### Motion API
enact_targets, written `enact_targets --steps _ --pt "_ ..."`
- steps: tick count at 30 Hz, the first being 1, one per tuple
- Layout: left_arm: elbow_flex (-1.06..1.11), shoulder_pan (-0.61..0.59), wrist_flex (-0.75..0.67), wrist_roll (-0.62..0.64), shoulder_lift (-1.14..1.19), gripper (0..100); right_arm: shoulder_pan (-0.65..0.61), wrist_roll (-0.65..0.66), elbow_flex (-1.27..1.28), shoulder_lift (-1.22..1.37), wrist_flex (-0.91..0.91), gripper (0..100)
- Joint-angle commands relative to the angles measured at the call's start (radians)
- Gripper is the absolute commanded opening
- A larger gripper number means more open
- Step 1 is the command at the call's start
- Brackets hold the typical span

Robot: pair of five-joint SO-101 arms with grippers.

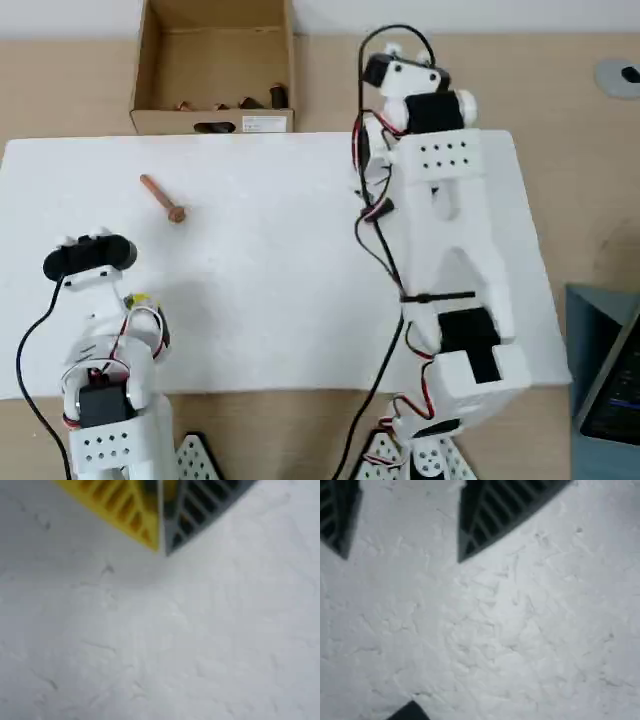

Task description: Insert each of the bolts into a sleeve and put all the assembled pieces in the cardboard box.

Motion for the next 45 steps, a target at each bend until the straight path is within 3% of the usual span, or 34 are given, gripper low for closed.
enact_targets --steps 1,8,23,40,45 --pt "-0.006 -0.009 -0.017 0.002 -0.005 0 0.01 -0.064 0.004 0.019 0.012 16.3" --pt "-0.006 -0.009 -0.017 0.002 -0.005 0 0.012 -0.118 -0.088 0.202 -0.002 16.4" --pt "-0.006 -0.009 -0.017 0.002 -0.005 0 0.016 -0.109 -0.518 0.642 0.002 16.4" --pt "-0.006 -0.009 -0.017 0.002 -0.005 0 0.065 -0.107 -0.576 0.803 0.002 15.9" --pt "-0.006 -0.009 -0.017 0.002 -0.005 0 0.059 -0.106 -0.578 0.808 0.002 2.3"
